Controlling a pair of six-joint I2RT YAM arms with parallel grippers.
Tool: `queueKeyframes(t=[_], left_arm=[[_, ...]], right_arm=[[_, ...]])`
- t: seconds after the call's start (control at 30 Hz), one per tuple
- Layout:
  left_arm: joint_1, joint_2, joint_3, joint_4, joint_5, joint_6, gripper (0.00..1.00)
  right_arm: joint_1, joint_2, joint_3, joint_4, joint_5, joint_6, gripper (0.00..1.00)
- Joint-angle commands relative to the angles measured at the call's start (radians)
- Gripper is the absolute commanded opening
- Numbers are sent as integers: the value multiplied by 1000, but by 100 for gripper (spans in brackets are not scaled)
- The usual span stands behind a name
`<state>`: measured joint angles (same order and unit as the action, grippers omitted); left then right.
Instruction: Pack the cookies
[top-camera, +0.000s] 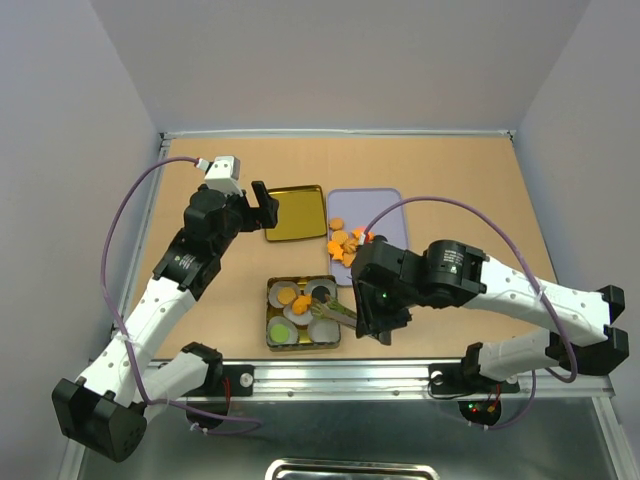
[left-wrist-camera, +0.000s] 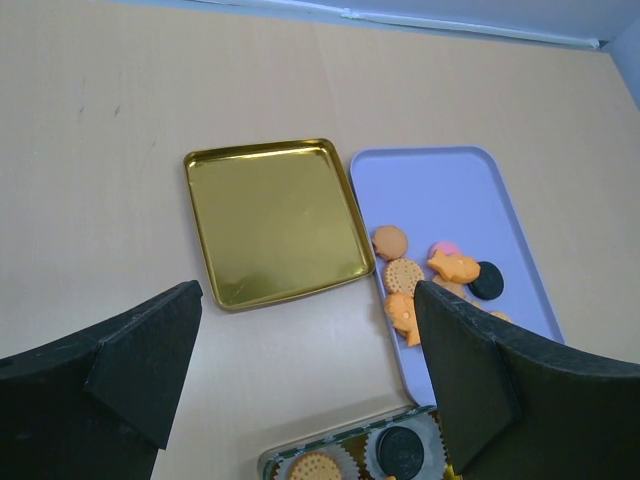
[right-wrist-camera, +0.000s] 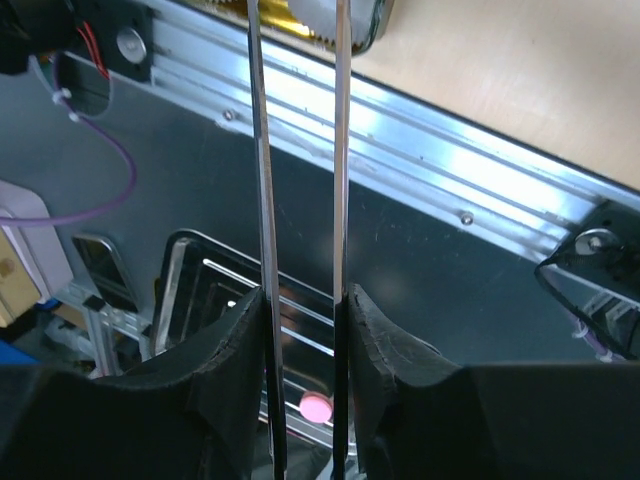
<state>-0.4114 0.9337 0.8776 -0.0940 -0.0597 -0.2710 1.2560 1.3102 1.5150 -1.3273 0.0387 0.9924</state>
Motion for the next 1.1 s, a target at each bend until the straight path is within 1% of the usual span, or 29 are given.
queueKeyframes(t=[0.0,0.27,0.53,0.63,0.67,0.73,1.07], left_arm=[[-4,-24,-6,53,0,-13,99],[-4,-24,-8,54,1,-10,99],[-4,-24,-6,54,11,-1,99],[-4,-22,-3,53,11,6,99],[-4,-18,0,53,11,9,99],[-4,-13,3,53,9,9,99],[-4,-7,1,59,3,18,99]], right_arm=[[54,-37,-47,45,-5,78,28],[88,-80,-148,94,-16,156,27],[98,-51,-167,129,-10,143,30],[102,-49,-168,135,-7,147,33],[102,-48,-168,135,-2,150,36],[102,-51,-168,135,4,153,40],[102,-40,-161,109,15,152,45]])
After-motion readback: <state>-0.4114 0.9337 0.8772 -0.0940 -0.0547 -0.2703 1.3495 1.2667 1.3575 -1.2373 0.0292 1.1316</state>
